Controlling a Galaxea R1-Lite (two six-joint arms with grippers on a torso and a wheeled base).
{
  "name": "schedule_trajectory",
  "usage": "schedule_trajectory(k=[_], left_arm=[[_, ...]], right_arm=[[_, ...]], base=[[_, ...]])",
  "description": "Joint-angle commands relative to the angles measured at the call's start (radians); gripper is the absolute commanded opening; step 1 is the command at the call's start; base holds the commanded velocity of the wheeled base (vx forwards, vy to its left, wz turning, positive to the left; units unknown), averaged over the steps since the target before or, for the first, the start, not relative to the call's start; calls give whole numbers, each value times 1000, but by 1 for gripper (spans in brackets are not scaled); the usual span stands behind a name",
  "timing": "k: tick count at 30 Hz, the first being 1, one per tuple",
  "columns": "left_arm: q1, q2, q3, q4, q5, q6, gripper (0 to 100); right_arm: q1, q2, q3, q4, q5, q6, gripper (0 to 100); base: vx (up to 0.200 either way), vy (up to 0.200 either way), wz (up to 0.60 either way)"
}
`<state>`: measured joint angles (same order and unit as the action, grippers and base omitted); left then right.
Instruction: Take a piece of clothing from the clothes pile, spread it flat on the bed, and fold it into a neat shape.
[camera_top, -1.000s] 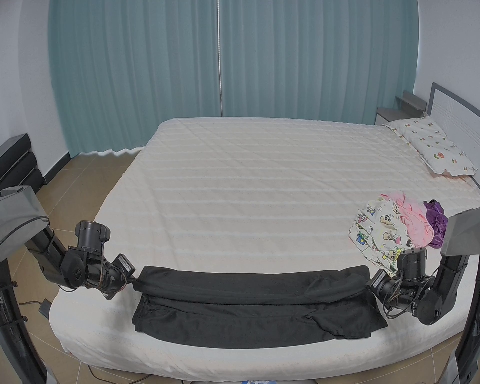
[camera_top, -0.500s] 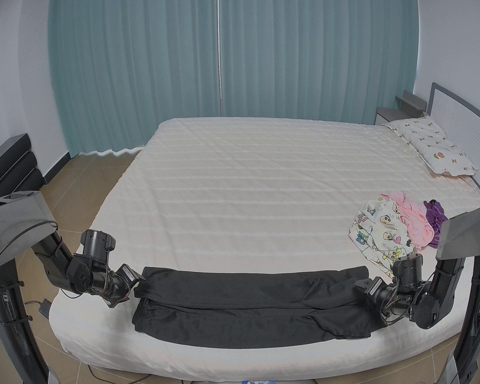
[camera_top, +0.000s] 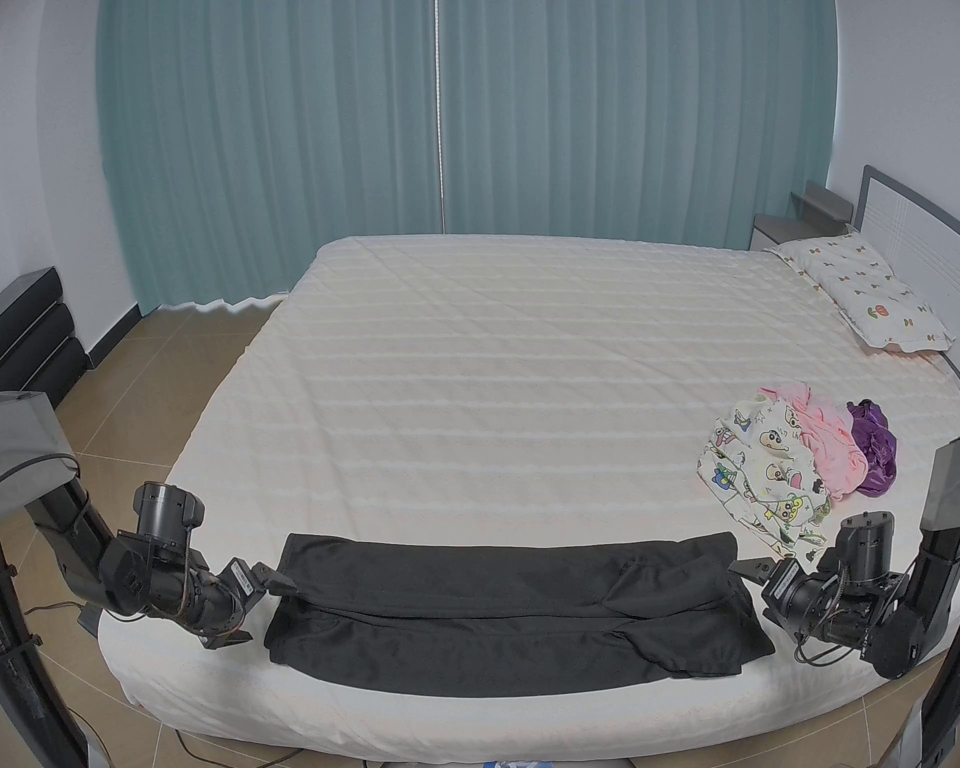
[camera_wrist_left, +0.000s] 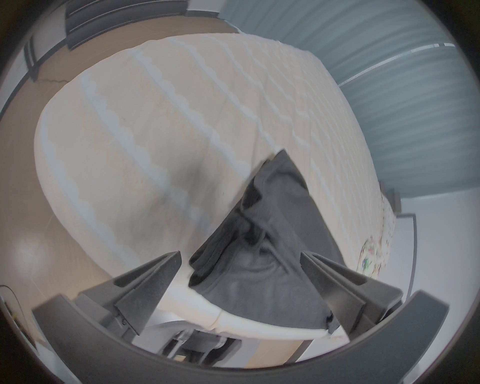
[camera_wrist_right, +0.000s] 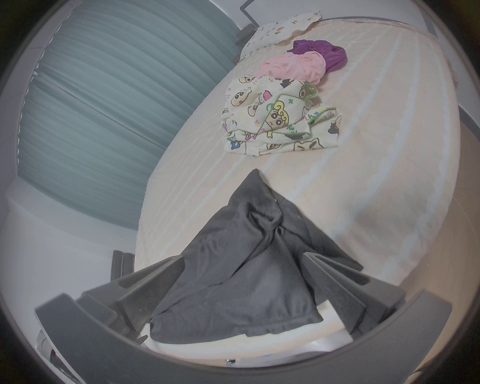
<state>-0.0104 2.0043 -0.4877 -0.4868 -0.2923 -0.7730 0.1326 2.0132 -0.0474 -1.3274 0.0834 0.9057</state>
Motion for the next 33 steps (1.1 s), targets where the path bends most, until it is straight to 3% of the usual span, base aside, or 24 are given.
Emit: schedule_trajectory(k=[1,5,10,14,24,25,33], left_arm=[[-5,-28,69,-4,-8,92,100],[-26,-2,57,-13,-1,132,100],[-51,87,60,-150,88,155,100],[-77,125,89,-250,102,152,100],[-91,140,90,-256,113,153,100],[-92,142,84,-250,117,153,0],[-95,146,110,-246,193,152,0]], right_arm=[[-4,-34,47,-26,21,4,100],[-1,-25,47,-26,22,4,100],[7,10,47,-38,22,2,100],[13,32,47,-55,27,-1,100],[15,71,47,-114,35,-4,100],[19,71,47,-114,35,-4,100],[27,71,47,-116,35,-4,100]], base=[[0,0,0],[0,0,0],[0,0,0],[0,0,0],[0,0,0],[0,0,0],[0,0,0]])
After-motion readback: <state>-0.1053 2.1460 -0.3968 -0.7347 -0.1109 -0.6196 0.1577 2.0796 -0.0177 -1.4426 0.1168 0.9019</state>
